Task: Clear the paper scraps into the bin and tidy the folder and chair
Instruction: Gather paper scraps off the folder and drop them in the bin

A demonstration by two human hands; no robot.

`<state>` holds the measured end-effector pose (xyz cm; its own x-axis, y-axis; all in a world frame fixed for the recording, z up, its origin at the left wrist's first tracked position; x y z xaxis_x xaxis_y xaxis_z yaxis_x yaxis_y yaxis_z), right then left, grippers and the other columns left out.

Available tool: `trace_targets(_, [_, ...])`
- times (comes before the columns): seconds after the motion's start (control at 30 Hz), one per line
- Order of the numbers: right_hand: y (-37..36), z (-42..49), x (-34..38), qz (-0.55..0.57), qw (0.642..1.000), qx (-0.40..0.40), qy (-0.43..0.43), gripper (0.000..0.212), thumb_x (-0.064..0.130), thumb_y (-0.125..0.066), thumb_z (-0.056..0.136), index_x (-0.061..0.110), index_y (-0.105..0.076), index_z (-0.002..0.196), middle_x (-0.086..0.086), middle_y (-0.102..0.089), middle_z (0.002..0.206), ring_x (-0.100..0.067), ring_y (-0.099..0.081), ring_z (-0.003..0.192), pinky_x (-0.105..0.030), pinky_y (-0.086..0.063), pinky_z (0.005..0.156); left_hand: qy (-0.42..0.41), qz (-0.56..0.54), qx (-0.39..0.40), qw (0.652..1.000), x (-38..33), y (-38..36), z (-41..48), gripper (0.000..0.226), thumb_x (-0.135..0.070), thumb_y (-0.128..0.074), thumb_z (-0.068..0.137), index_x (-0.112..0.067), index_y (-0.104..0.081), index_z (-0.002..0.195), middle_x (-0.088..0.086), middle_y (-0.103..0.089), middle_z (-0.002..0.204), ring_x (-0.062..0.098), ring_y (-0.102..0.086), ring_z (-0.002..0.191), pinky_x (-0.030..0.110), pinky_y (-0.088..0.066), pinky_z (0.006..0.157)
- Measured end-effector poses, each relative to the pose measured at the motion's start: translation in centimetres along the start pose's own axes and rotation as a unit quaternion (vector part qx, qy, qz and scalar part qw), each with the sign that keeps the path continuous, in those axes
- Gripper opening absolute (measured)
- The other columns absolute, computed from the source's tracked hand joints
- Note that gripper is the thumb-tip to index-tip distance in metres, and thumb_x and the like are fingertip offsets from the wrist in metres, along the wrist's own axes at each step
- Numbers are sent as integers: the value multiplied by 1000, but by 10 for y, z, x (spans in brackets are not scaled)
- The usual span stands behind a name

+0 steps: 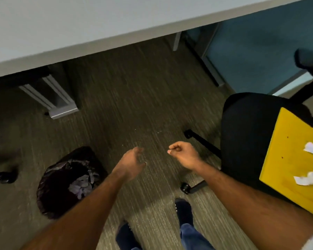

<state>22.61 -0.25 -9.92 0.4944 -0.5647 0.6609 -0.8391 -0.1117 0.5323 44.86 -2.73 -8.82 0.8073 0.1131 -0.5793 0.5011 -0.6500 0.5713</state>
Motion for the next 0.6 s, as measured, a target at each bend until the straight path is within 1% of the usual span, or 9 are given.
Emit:
trace_targets(0.07, [26, -2, -5, 6, 1000, -13, 2, 12, 24, -75, 80, 20, -69, 90, 10, -60, 68, -6, -57, 67, -22, -42, 65, -26, 24, 7, 999, -27, -4, 9, 60, -24, -66, 90, -16, -42, 144, 6, -53, 138, 19, -55, 120, 29, -45, 100])
trace_targets(0.1, [40, -3, -9, 7, 1000, -17, 2, 14, 24, -75, 81, 18, -69, 93, 8, -62, 72, -7, -59, 70, -24, -45, 69, -35, 29, 13, 999, -40, -7, 13, 60, -24, -66, 90, -17, -42, 144, 6, -53, 138, 19, -56, 119, 28, -46, 99])
trace_targets(0.17, [67, -8, -14, 8, 1000, -21, -4, 19, 23, -73, 83, 15, -69, 100, 2, -67, 83, -12, -63, 80, -29, -48, 79, -47, 30, 31, 998, -66, -13, 22, 59, -23, -66, 90, -18, -42, 144, 6, -54, 137, 19, -57, 118, 31, -49, 99])
trace_targets(0.23, [95, -14, -21, 1, 1000, -29, -4, 23, 24, -70, 85, 13, -68, 106, -1, -68, 91, -13, -63, 86, -27, -49, 82, -63, 44, 41, 996, -92, -20, 31, 58, -24, -67, 89, -19, -43, 142, 5, -55, 133, 18, -58, 114, 34, -50, 98])
trace_targets(0.3, [122, -18, -32, -23, 999, -40, 10, 25, 26, -70, 86, 14, -68, 108, 2, -68, 95, -11, -65, 87, -28, -51, 83, -82, 62, 48, 994, -117, -28, 38, 57, -27, -68, 88, -22, -44, 140, 2, -55, 130, 17, -58, 111, 34, -51, 96])
trace_targets(0.37, [147, -23, -44, -63, 997, -43, 33, 26, 26, -69, 86, 17, -67, 110, 4, -66, 101, -9, -64, 91, -31, -55, 86, -108, 90, 59, 988, -142, -36, 46, 60, -30, -67, 88, -23, -42, 141, 3, -54, 132, 18, -57, 114, 37, -50, 98])
trace_targets(0.43, [169, -27, -57, -127, 989, -55, 55, 29, 29, -68, 86, 19, -66, 113, 5, -62, 106, -7, -62, 96, -32, -54, 88, -131, 120, 75, 981, -166, -46, 52, 65, -32, -68, 87, -25, -38, 145, 3, -52, 137, 18, -55, 120, 39, -49, 102])
trace_targets(0.5, [186, -31, -69, -174, 980, -71, 60, 31, 31, -68, 86, 20, -65, 115, 5, -60, 109, -8, -59, 100, -31, -53, 90, -161, 165, 84, 969, -190, -58, 57, 66, -32, -67, 88, -26, -36, 146, 3, -49, 142, 18, -51, 127, 39, -47, 105])
trace_targets(0.6, [208, -35, -89, -155, 980, -115, 40, 33, 29, -70, 85, 20, -64, 116, 4, -60, 112, -8, -58, 101, -28, -52, 89, -220, 228, 87, 945, -229, -81, 58, 64, -26, -66, 88, -26, -36, 145, 3, -47, 144, 20, -49, 130, 39, -45, 105])
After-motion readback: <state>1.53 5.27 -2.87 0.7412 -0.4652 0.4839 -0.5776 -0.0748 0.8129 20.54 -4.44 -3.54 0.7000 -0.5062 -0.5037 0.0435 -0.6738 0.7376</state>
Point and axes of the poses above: each hand's wrist, its own z-axis towards the middle knuckle, its own y-axis out of the back of the hand, x = y × z, the point moved 1 cm from there along z, towards the middle knuckle
